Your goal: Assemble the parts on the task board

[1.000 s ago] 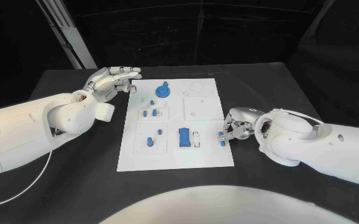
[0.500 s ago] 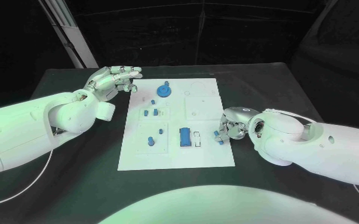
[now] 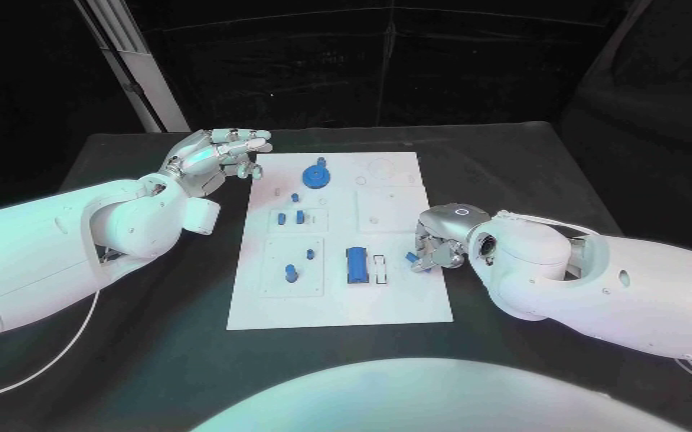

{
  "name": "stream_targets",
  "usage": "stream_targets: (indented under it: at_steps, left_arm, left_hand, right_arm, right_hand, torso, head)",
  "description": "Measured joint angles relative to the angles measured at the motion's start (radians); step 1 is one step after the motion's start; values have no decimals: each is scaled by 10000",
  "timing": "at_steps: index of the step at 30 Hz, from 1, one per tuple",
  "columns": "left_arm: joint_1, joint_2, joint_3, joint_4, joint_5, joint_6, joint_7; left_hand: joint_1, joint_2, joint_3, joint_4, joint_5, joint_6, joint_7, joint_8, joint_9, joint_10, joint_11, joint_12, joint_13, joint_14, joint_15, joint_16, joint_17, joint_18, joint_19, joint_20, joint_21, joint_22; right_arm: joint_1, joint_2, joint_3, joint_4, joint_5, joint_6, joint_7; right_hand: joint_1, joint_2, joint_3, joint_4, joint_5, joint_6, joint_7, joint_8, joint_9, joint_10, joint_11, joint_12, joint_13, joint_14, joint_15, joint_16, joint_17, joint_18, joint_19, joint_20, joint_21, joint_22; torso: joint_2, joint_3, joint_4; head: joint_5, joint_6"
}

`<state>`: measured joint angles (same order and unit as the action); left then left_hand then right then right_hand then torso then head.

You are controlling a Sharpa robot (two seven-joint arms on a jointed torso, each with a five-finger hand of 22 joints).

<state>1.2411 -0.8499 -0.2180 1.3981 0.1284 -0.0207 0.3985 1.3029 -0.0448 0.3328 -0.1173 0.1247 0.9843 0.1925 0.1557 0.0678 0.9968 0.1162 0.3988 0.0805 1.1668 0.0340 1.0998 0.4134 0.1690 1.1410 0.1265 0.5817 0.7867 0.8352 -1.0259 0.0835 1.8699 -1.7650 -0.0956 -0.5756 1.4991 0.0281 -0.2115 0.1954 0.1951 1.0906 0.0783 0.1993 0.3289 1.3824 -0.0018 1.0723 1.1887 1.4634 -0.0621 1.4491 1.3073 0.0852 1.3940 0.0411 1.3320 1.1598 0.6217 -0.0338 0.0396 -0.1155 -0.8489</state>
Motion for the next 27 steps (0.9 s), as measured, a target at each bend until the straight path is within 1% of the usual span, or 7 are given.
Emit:
stream_targets:
  at_steps: [4,10,13,16,21,25,27]
  left_arm:
    - [0,-5,0,3,0,7,-2]
    - [0,-8,0,5,-1,18,-6]
    - [0,-8,0,4,-1,22,-7]
    - [0,-5,0,-5,-1,27,-8]
    - [-1,11,0,-13,-1,33,-11]
    - [-1,20,0,-18,-1,36,-18]
    - [-1,28,0,-21,-1,38,-22]
  left_hand:
    - [0,0,0,0,0,0,0,0,0,0,0,0,0,0,0,0,0,0,0,0,0,0]
    - [0,0,0,0,0,0,0,0,0,0,0,0,0,0,0,0,1,0,0,0,0,1]
    - [0,0,0,0,0,0,0,0,0,1,0,0,0,0,0,0,1,0,0,0,0,1]
    - [0,0,0,0,0,0,0,0,0,0,0,0,0,0,0,0,1,0,0,0,0,2]
    - [0,0,0,0,0,0,0,0,0,0,0,39,-9,0,0,0,-10,0,0,0,0,2]
    - [0,0,0,0,0,0,0,0,0,1,0,39,-9,0,0,0,-9,0,0,0,0,3]
    - [0,0,0,0,0,0,0,0,0,1,0,39,-9,0,0,0,-9,0,0,0,0,3]
  right_arm:
    - [-1,13,0,23,-101,61,0]
    - [-1,-14,4,79,-39,-10,-23]
    - [-5,-39,-1,122,103,-139,-53]
    - [-23,-59,-13,178,340,-321,-81]
    - [-49,-105,-35,237,926,-705,-120]
    - [-54,-149,-40,258,1703,-1102,-155]
    - [-54,-152,-40,277,2064,-1288,-168]
  right_hand:
    - [0,1,133,28,555,-15,17,-71,0,0,0,-49,0,3,-2,-16,0,0,0,0,0,0]
    - [41,-15,487,174,2196,-19,19,-261,-75,-1,1,-77,-17,31,-44,-38,6,-1,0,0,0,12]
    - [55,-27,671,275,2682,-22,15,-321,-98,-55,-18,-97,-17,15,-59,-38,7,-1,0,0,0,20]
    - [82,-53,932,415,3151,-41,4,-467,-165,-56,-18,-204,-45,14,-59,-38,7,-1,0,0,0,34]
    - [146,-117,1345,677,3788,-84,47,-598,-238,-58,-16,-341,-147,13,-58,-38,7,0,0,0,0,65]
    - [141,-123,1514,846,3898,-21,54,-641,-247,-73,-1,-405,-184,13,-58,-38,6,-1,0,0,0,76]
    - [10,-255,1611,897,3892,27,18,-642,-249,-72,0,-443,-237,13,-58,-38,6,-1,0,0,0,76]
  torso:
    - [0,1,-7]
    - [2,3,-8]
    - [1,8,-8]
    - [0,8,-8]
    - [-3,9,-8]
    - [-5,8,-7]
    - [-5,9,-2]
  head:
    - [-15,-5]
    - [-22,-18]
    - [-22,-26]
    - [-14,-32]
    - [-14,-46]
    - [-14,-53]
    - [-8,-56]
